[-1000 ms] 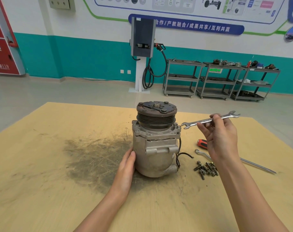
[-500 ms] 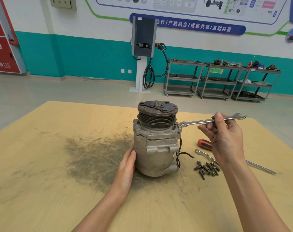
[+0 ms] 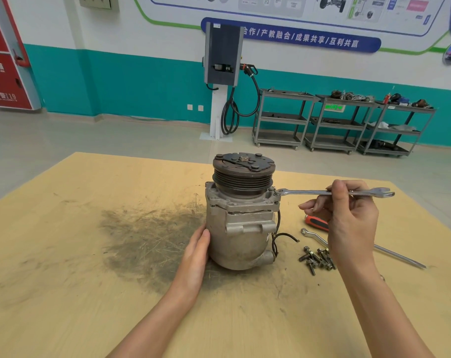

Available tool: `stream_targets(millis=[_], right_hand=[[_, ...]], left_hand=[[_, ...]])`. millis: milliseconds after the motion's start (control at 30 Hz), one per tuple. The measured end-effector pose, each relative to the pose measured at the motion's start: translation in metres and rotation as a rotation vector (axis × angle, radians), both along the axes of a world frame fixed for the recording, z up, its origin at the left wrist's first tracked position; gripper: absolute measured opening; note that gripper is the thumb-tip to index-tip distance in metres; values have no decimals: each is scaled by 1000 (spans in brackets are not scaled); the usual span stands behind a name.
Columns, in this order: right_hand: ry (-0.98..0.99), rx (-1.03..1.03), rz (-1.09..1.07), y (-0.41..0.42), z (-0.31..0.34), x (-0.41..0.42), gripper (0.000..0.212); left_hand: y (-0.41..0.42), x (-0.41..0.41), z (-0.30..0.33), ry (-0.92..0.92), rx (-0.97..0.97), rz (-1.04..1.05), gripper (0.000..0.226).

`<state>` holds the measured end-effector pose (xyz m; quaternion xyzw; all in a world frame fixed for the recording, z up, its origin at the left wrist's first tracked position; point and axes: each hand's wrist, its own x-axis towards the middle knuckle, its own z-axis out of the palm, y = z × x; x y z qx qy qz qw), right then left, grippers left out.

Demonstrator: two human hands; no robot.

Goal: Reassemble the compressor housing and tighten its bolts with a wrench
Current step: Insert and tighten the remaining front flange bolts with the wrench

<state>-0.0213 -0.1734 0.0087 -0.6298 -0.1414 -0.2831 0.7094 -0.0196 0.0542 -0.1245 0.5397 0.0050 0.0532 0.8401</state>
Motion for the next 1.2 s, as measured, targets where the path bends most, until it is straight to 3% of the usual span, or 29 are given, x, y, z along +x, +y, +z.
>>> stream_targets(millis=[233,700,900,1200], right_hand=[[-36,-11,-85,7,-8,-2,19],[388,193,99,-2,-6,39,37],[168,131,-32,6,-16,25,37],[-93,29,-105,21,-21,6,24]], left_hand=[[1,0,-1,4,15,-1,88],[1,2,-3,0,3,-12,87],[1,2,-3,-3,19,-7,82],[2,1,-5,-25,13,-10,105]])
